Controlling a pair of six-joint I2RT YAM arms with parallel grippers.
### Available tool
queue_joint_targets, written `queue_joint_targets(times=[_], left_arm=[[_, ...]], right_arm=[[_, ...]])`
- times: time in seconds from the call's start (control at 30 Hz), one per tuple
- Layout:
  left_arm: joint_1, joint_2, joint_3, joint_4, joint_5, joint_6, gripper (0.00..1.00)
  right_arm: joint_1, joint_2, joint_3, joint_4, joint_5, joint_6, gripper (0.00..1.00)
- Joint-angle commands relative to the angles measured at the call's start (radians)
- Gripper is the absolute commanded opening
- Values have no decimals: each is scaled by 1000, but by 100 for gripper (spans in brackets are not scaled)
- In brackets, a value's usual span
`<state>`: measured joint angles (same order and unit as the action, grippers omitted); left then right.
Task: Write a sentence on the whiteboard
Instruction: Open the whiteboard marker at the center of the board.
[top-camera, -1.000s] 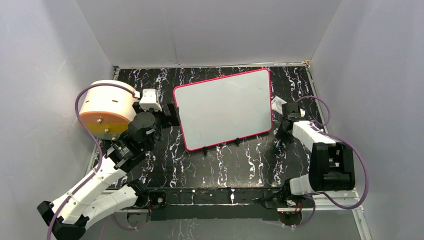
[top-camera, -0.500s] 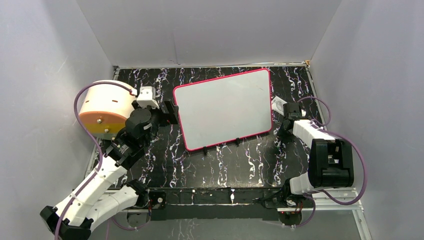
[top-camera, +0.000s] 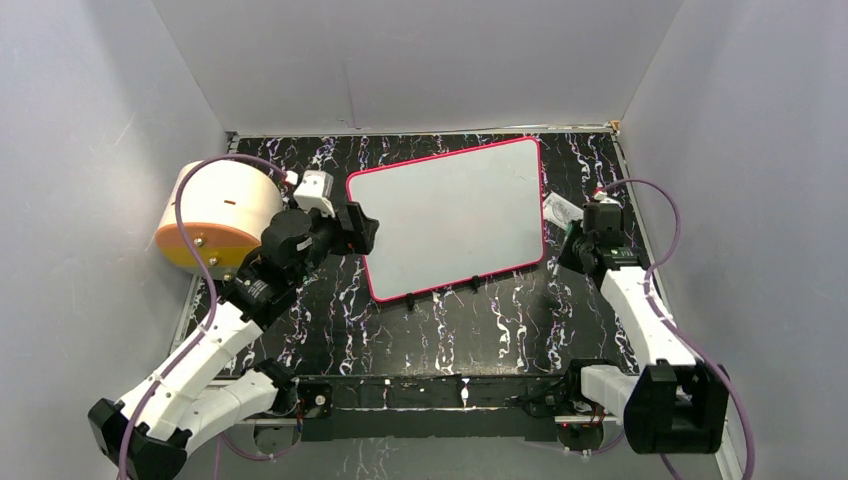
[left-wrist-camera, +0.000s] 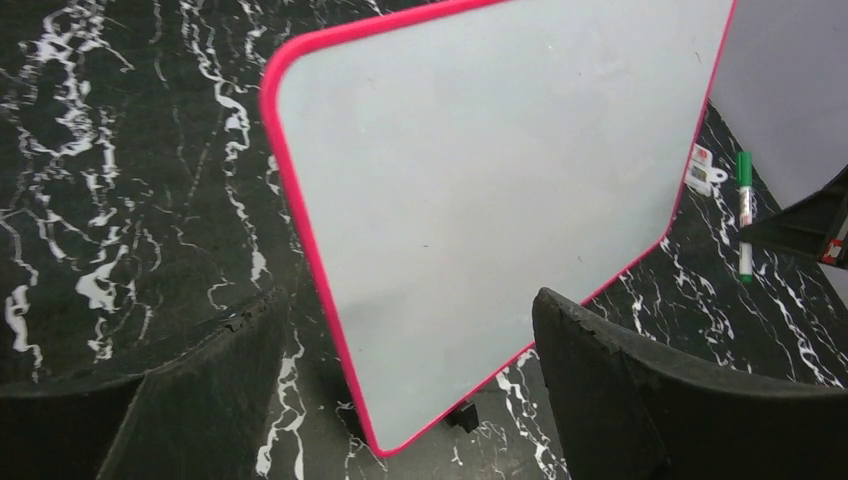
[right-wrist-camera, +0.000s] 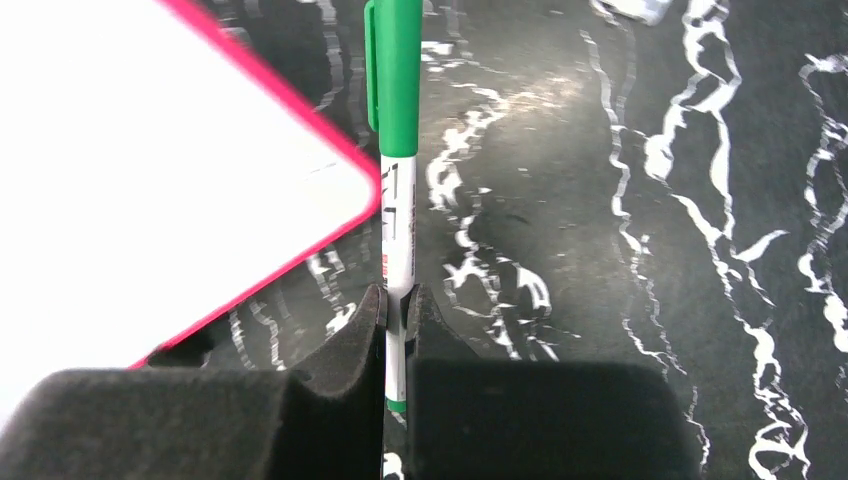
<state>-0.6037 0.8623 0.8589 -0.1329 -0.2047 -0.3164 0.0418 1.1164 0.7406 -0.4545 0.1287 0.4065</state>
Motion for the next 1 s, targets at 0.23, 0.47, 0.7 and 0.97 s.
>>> queue_joint_targets(times=[0.23,0.47,0.7,0.97], left_arm=[[6,99,134,-24,275,-90,87],[6,142,174,-58,343,-160,85],[6,201,208,-70,427,-220,85],[6,281,237,-49,518,-323,81]], right_arm=[[309,-101,171,-55,-162,-112,0],[440,-69,248,-11,-271,-187,0],[527,-12,295,16,-341,-274,0],[606,2,299,97,-414,-359,0]])
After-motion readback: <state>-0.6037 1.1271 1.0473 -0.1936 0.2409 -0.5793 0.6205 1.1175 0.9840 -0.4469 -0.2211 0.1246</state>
